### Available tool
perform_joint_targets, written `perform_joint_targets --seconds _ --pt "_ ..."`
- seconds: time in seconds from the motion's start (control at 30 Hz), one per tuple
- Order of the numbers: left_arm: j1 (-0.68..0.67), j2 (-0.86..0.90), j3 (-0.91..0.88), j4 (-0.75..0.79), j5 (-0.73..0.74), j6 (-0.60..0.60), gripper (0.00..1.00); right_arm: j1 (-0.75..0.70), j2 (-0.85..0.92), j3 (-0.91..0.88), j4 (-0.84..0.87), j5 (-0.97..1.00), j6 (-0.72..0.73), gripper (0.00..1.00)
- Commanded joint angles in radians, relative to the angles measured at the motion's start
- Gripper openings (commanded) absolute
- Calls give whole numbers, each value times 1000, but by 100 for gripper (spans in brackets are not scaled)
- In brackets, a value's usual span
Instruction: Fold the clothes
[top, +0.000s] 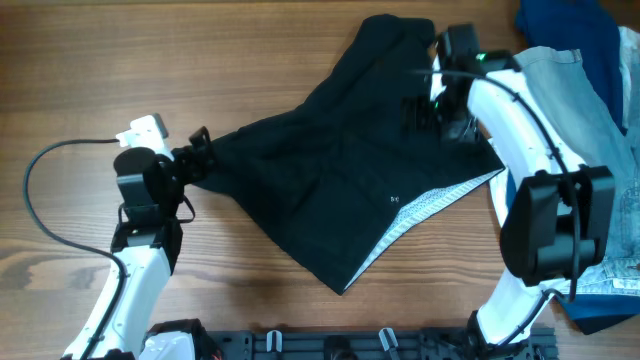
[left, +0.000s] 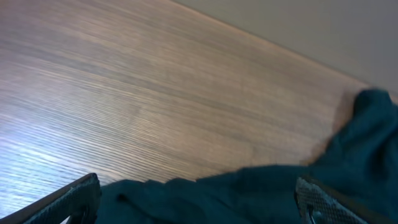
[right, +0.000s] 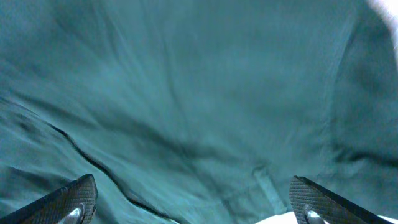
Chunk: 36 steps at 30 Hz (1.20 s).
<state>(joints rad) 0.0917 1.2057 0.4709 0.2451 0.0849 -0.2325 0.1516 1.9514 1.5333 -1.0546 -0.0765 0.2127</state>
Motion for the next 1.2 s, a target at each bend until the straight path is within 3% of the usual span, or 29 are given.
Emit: perform_joint_targets --seconds 0.0,0.17,0.5,0.87,1.17 --pt "-15 5 18 10 27 72 100 32 -25 -125 0 12 -18 100" --pt "-15 5 18 10 19 72 100 71 -25 -220 32 37 5 100" --pt "-16 5 18 9 -3 72 100 78 -20 -349 305 167 56 99" --pt "-16 5 18 -50 65 68 100 -37 119 -338 539 165 48 98" --pt "-16 5 18 -148 229 68 100 -147 216 -129 635 77 13 99"
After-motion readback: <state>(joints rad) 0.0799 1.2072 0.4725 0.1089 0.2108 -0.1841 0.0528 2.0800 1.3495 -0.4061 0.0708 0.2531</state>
